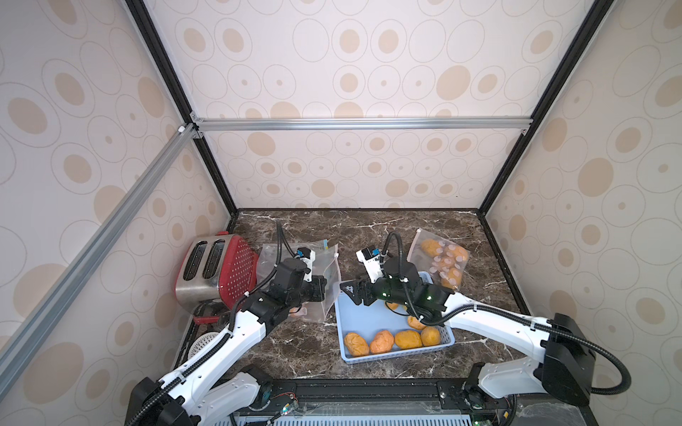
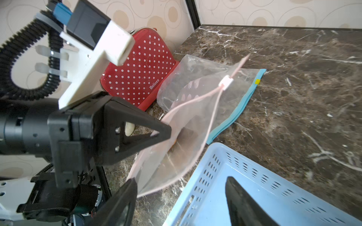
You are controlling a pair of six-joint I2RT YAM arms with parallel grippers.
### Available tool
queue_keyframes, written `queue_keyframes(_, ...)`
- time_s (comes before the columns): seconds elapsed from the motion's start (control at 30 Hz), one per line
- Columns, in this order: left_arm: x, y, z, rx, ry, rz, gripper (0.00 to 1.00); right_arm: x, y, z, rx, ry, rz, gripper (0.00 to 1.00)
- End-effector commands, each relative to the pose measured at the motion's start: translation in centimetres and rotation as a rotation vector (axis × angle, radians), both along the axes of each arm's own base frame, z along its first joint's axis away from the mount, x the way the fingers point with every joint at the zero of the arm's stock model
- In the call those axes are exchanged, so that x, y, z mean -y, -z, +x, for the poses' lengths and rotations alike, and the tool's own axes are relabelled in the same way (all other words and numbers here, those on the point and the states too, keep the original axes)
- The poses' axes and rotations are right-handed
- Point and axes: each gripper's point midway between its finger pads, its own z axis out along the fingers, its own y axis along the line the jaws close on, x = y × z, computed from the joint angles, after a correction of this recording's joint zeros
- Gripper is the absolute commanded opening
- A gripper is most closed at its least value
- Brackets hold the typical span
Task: Put the potatoes into a zipper bag and zip it
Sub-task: Place the potato into the zipper food storage bag, then pick up the potato from the basket.
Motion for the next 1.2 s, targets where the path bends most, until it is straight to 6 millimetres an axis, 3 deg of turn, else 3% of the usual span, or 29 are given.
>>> queue_keyframes(0.0,-2.3,-3.3,0.4,0.085,-0.082,0.083,0.00,2.7,0.6,0.5,0.060,0.073,-0.066,0.73)
queue_keyframes(0.23,-7.6,-8.0,-1.2,0.179,-0.245,0.198,0.00,5.7,1.2,0.7,0.117,0.141,-0.135,0.73)
queue_keyframes(0.33,-9.9,-9.8,-2.2,0.206,-0.304,0.262,0.00,6.0,1.5,0.9,0.116,0.147,-0.149,0.73)
queue_keyframes(0.47,-11.7,-10.7,-3.3,0.202,-0.341,0.335,0.00,6.0,1.7,1.0,0.106,0.147,-0.157,0.73)
queue_keyframes(0.6,-11.6,-8.8,-3.4,0.148,-0.315,0.380,0.00,5.9,2.6,1.2,0.087,0.153,-0.174,0.73)
queue_keyframes(0.9,-6.1,-1.3,-0.4,0.050,-0.148,0.305,0.00,6.4,3.8,1.2,0.028,0.175,-0.221,0.73)
queue_keyframes(1.03,-3.8,0.5,0.4,0.053,-0.072,0.240,0.00,7.1,4.8,1.0,-0.003,0.196,-0.250,0.73)
queue_keyframes(1.17,-3.4,1.5,0.4,0.038,-0.045,0.247,0.00,7.3,6.1,0.3,-0.059,0.176,-0.281,0.73)
